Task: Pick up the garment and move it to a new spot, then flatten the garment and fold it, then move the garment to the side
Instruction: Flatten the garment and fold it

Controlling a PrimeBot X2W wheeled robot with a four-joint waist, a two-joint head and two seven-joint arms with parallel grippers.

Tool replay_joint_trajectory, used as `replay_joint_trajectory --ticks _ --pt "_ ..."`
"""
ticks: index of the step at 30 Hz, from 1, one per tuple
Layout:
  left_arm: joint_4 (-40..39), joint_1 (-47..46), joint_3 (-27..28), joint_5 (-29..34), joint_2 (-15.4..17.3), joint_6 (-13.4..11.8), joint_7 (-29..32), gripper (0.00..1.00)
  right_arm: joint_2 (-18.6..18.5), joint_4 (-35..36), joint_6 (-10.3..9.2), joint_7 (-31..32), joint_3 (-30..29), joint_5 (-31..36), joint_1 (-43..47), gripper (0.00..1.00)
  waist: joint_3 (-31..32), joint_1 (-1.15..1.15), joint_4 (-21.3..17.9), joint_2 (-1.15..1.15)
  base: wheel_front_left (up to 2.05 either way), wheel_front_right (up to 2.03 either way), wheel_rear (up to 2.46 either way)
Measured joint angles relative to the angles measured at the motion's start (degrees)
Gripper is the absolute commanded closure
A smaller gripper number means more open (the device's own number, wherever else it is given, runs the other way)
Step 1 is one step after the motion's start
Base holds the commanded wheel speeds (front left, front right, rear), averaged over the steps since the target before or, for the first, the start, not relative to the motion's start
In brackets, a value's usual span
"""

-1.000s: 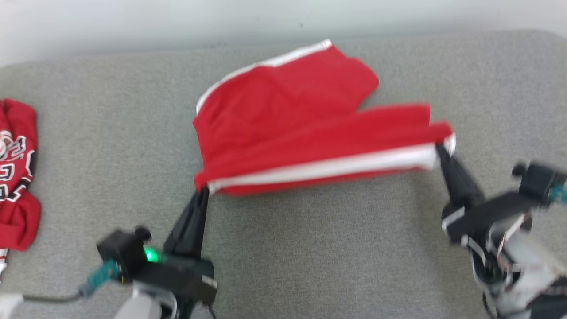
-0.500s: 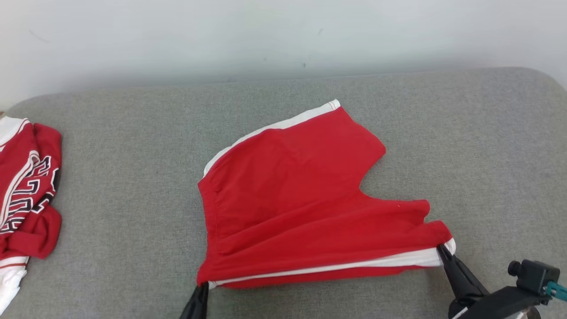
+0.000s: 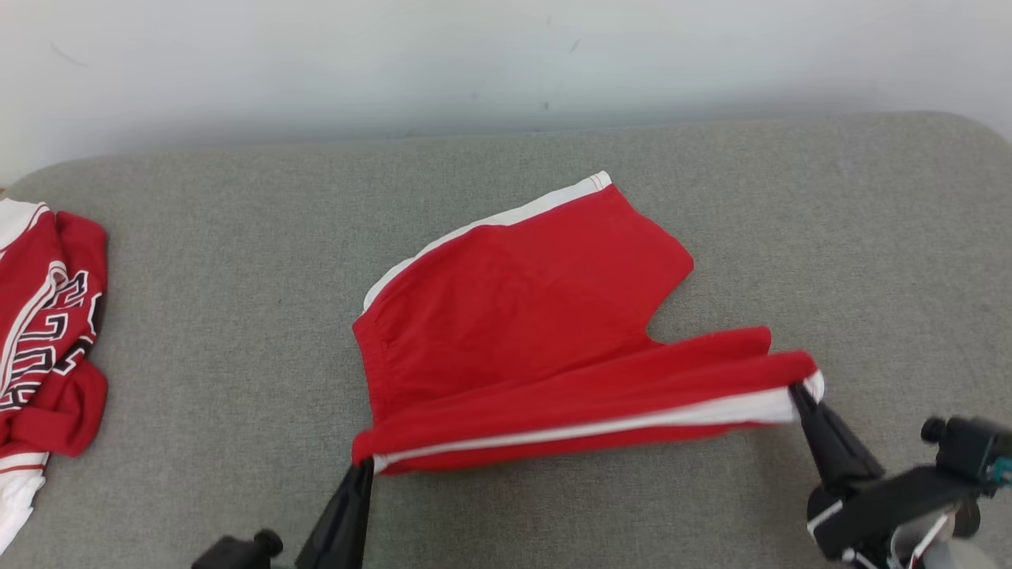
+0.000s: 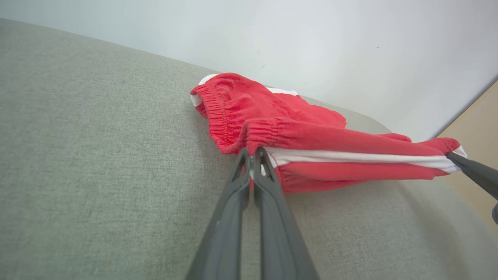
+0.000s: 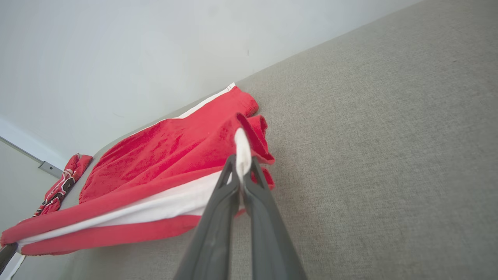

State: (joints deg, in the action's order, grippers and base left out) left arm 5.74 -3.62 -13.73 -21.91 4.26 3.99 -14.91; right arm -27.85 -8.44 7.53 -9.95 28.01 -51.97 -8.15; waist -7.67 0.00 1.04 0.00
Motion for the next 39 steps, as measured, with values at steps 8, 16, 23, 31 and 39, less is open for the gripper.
replay_joint_trajectory --ticks 8,16,23,31,39 --pt "2.37 -10.91 1.38 1.11 0.8 1.56 -0.01 1.0 2.05 -1.58 0.0 7.2 -2.88 2.07 -11.72 1.0 -2.27 0.0 0.39 -0.01 0.0 0.0 0.0" --pt "9.95 -22.39 1.68 -0.58 2.42 2.55 0.69 1.0 5.73 -10.76 0.0 11.89 -0.78 2.2 -26.89 1.0 -6.19 0.01 0.71 -0.01 0.0 0.0 0.0" --pt "17.98 -31.05 0.41 -1.26 3.2 3.04 0.81 1.0 8.75 -22.48 -0.01 13.21 1.58 -0.12 -38.79 1.0 -9.48 0.01 1.4 -0.01 0.0 0.0 0.0" --pt "25.9 -39.09 0.23 -2.78 2.83 3.32 0.37 1.0 11.5 -34.73 -0.01 11.87 4.7 -1.93 -49.77 1.0 -12.95 0.01 2.84 -0.02 0.0 0.0 0.0" --pt "32.54 -44.92 -1.31 -3.45 1.59 3.42 0.15 1.0 13.58 -43.52 -0.02 9.95 7.61 -3.26 -56.89 1.0 -15.99 0.01 4.81 -0.02 0.0 0.0 0.0"
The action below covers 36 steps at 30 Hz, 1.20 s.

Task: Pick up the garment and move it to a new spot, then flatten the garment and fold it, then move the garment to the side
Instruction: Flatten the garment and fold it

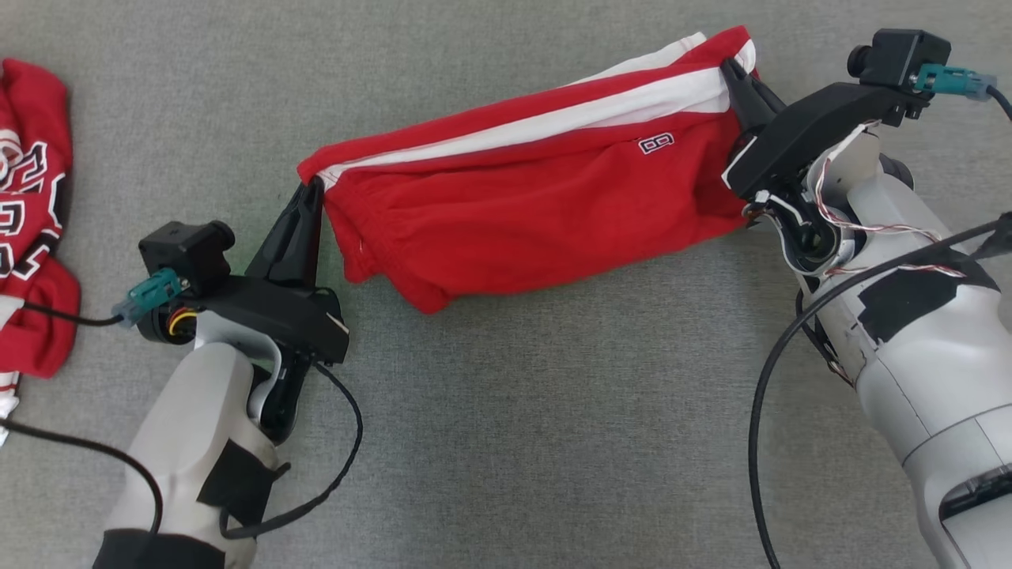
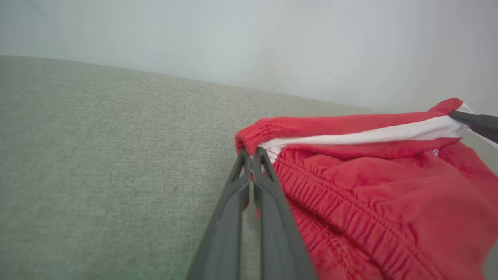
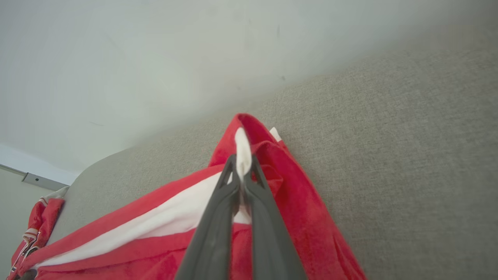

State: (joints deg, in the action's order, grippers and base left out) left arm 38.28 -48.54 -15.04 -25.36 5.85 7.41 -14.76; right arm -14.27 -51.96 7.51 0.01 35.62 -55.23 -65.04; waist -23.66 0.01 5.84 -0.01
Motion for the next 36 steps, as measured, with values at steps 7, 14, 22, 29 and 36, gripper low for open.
replay_joint_trajectory --ticks 7,14,22,29,36 --pt "1.53 -2.21 -0.78 -0.3 -0.66 0.0 -0.01 0.5 0.82 -3.33 0.0 -2.9 2.94 -0.69 -2.61 0.0 -1.52 0.0 0.76 0.0 0.0 0.0 0.0" --pt "-1.2 -0.84 1.23 1.01 -0.46 0.04 -0.02 0.0 -0.78 -2.37 0.0 -5.2 6.32 -2.52 -2.4 0.0 -0.44 -0.01 0.02 0.0 0.0 0.0 0.0" --pt "-8.94 6.78 6.36 4.54 -0.62 0.04 -0.18 0.0 -5.1 0.9 0.0 -9.29 10.93 -4.09 2.75 0.0 2.67 -0.02 -0.65 0.01 0.0 0.0 0.0" --pt "-16.95 14.37 9.94 8.79 -1.03 -0.55 -0.18 0.0 -7.47 3.02 0.0 -12.02 14.0 -4.33 8.07 0.0 5.47 -0.02 -1.29 0.01 0.0 0.0 0.0" --pt "-25.08 22.94 11.62 14.21 -1.81 -2.04 -0.18 0.0 -8.7 3.41 0.0 -13.49 15.14 -5.5 12.05 0.0 8.23 -0.03 -1.98 0.01 0.0 0.0 0.0"
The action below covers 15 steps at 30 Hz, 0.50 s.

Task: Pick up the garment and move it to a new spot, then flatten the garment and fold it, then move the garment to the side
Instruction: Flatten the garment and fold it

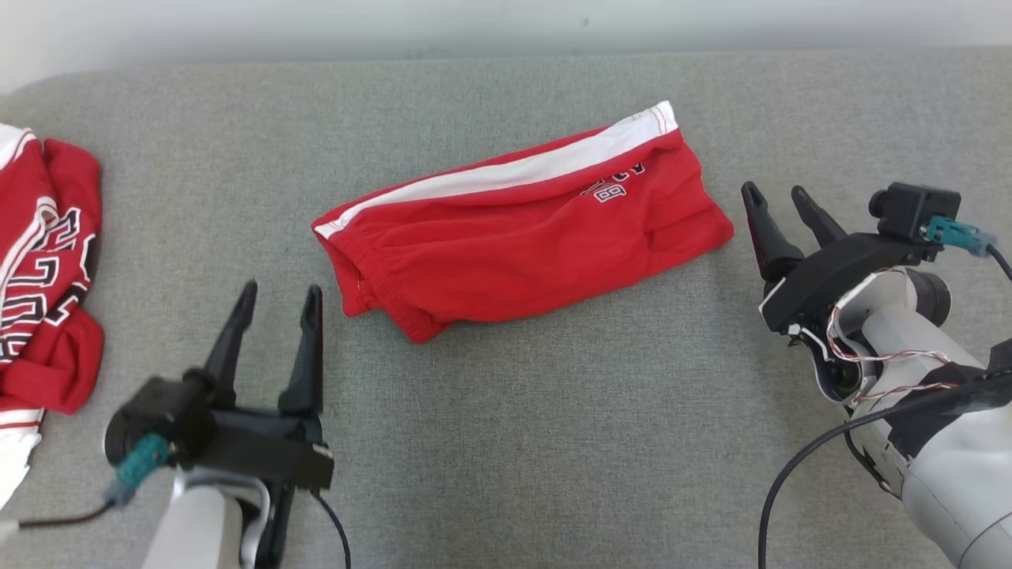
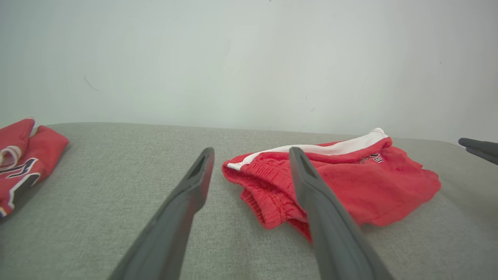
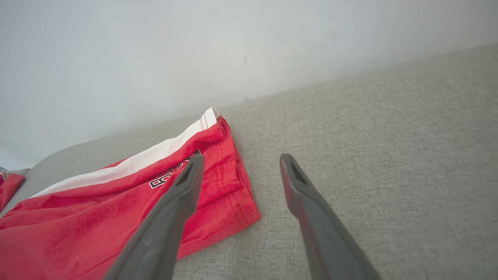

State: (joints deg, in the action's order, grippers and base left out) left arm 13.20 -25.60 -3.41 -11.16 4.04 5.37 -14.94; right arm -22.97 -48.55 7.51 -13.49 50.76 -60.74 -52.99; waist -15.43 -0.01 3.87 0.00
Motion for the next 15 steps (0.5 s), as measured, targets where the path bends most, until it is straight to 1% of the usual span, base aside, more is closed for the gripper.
replay_joint_trajectory --ticks 6,15 --pt "-3.68 4.04 -0.14 0.69 -0.81 -0.52 0.0 0.0 -0.1 -0.91 0.0 -0.43 -0.04 -0.9 0.67 0.0 0.54 0.0 0.51 0.0 0.0 0.0 0.0" --pt "-6.34 4.62 -1.94 -0.25 -1.13 -1.53 0.0 0.0 0.71 -5.91 0.0 0.36 0.11 -2.25 -1.79 0.0 -0.52 0.0 3.26 0.0 0.0 0.0 0.0"
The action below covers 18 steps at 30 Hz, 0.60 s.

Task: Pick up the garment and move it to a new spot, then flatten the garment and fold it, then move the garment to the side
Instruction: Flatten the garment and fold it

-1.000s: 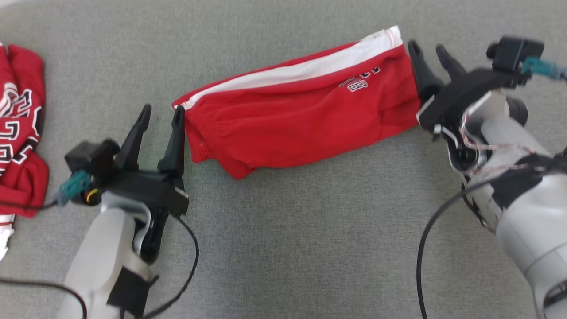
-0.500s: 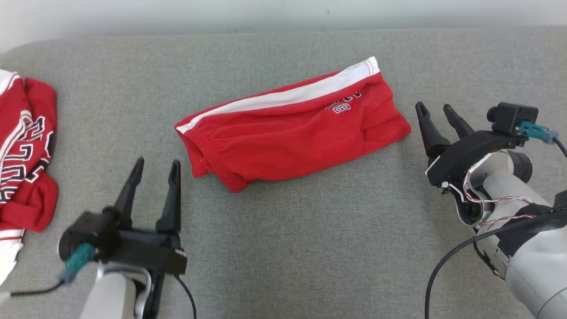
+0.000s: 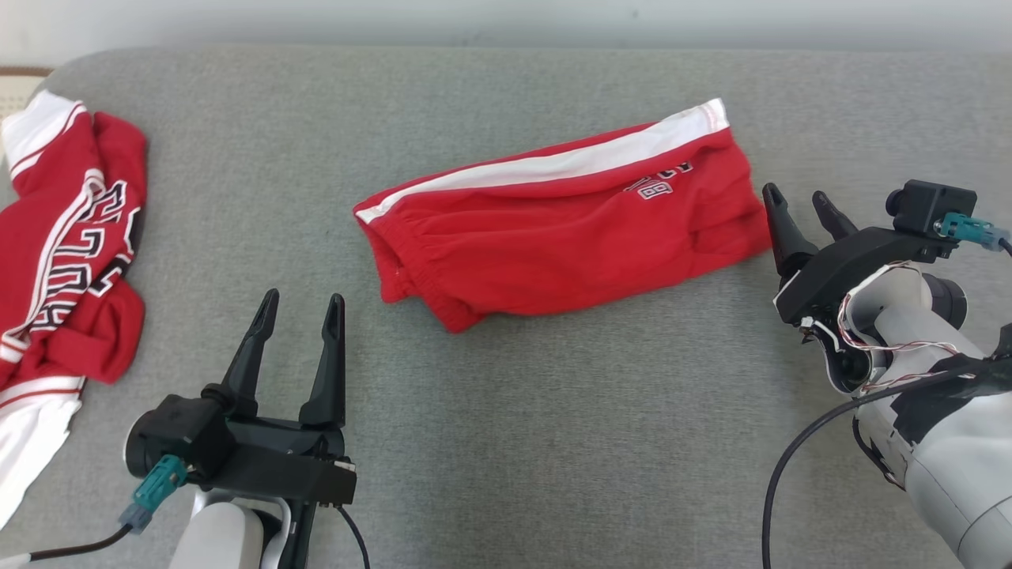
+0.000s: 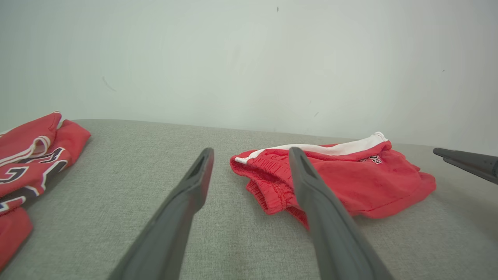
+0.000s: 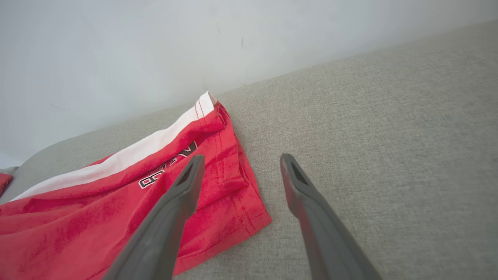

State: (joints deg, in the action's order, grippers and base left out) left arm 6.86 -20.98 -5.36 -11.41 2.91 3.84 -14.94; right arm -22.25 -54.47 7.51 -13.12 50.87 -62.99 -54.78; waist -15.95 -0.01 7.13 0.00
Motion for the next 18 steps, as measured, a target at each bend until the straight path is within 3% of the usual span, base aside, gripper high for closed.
replay_joint_trajectory --ticks 14,15,16,17,18 --pt "-1.29 -0.16 -2.21 -2.19 -0.02 -2.02 0.0 0.0 1.13 -7.61 0.0 1.49 1.64 -0.88 -3.37 0.0 -3.56 0.01 3.8 0.0 0.0 0.0 0.0" --pt "-1.29 -0.16 -2.31 -2.22 -0.02 -2.18 0.0 0.0 1.26 -7.66 0.0 1.58 1.75 -1.09 -3.41 0.07 -3.71 0.01 3.97 0.0 0.0 0.0 0.0" --pt "-1.26 -0.17 -2.35 -2.25 -0.02 -2.22 0.0 0.0 1.35 -7.66 0.0 1.62 1.89 -1.12 -3.43 0.6 -3.81 0.01 4.11 0.0 0.0 0.0 0.0" --pt "-1.22 -0.17 -2.38 -2.25 -0.02 -2.43 0.0 0.0 1.4 -7.62 0.0 1.74 2.09 -1.18 -3.45 1.0 -3.83 0.0 4.22 0.0 0.0 0.0 0.0" --pt "-1.13 -0.17 -2.38 -2.25 -0.02 -2.43 0.0 0.0 1.42 -7.62 0.0 1.77 2.33 -1.31 -3.43 1.0 -3.75 0.01 4.26 0.0 0.0 0.0 0.0"
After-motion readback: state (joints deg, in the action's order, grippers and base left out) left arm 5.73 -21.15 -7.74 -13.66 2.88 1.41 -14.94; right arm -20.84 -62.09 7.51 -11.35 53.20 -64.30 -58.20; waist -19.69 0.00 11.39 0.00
